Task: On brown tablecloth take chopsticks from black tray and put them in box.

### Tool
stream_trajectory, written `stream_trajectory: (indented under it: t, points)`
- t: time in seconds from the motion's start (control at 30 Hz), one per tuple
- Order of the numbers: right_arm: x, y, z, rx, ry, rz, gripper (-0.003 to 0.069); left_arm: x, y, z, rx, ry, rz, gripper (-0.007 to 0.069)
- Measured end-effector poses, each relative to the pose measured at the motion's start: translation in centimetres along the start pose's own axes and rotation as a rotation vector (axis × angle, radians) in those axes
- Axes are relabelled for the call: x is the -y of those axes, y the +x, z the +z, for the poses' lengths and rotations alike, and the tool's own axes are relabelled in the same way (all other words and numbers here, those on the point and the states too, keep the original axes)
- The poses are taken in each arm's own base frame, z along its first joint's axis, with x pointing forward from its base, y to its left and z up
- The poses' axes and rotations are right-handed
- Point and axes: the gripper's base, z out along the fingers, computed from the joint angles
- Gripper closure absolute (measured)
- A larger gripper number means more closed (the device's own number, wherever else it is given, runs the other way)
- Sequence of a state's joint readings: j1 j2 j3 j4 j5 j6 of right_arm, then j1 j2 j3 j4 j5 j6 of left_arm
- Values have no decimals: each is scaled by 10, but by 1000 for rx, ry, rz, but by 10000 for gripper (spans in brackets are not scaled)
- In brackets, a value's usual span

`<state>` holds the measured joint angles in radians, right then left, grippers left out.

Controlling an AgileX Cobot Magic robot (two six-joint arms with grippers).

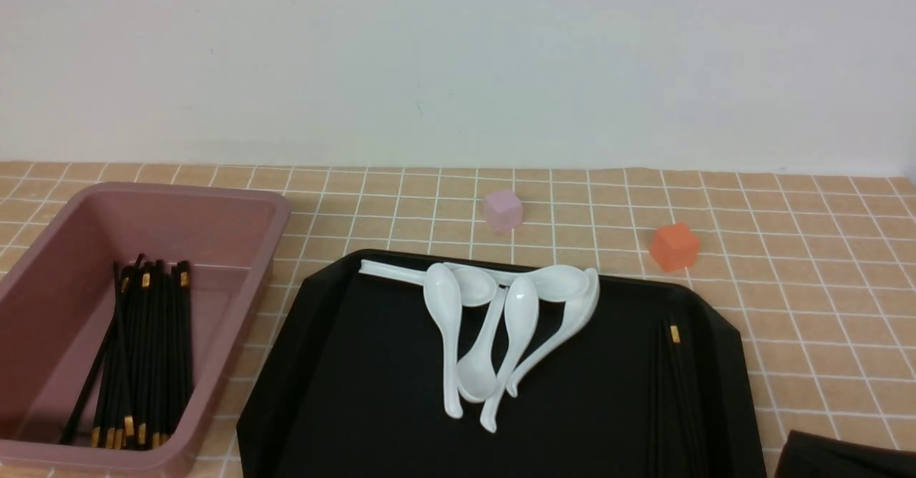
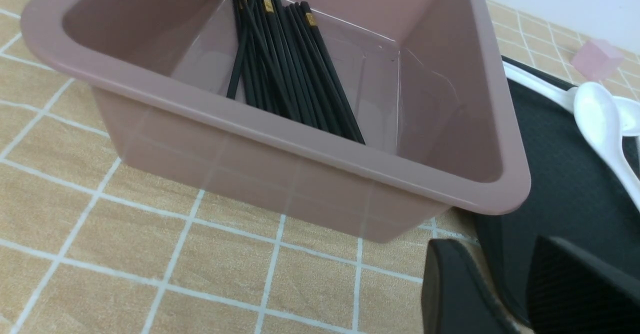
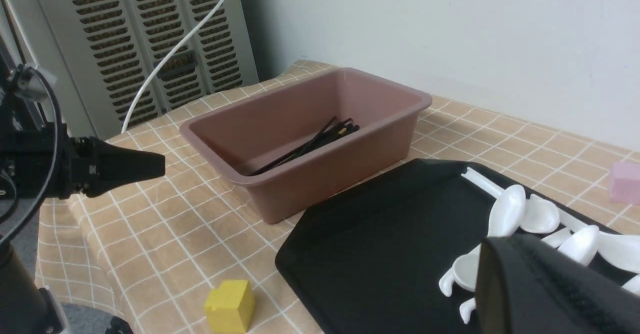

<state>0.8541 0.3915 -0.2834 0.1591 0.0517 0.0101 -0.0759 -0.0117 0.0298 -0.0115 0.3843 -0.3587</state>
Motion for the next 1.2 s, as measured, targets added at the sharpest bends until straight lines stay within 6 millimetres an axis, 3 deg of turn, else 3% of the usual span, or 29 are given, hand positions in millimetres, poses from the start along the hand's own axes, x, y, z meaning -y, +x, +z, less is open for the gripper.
stream_trajectory:
  t: [0.2,0.47,0.77,1.2]
  points:
    - [9,18,-13,57,61,-15,640,0,0,0,0,0,0,386]
    - [42,75,-34,85,466,-79,635,0,0,0,0,0,0,386]
    - [53,96,-48,-96,728,-24,628,0,0,0,0,0,0,386]
    - [53,98,-49,-131,745,-10,617,0,0,0,0,0,0,386]
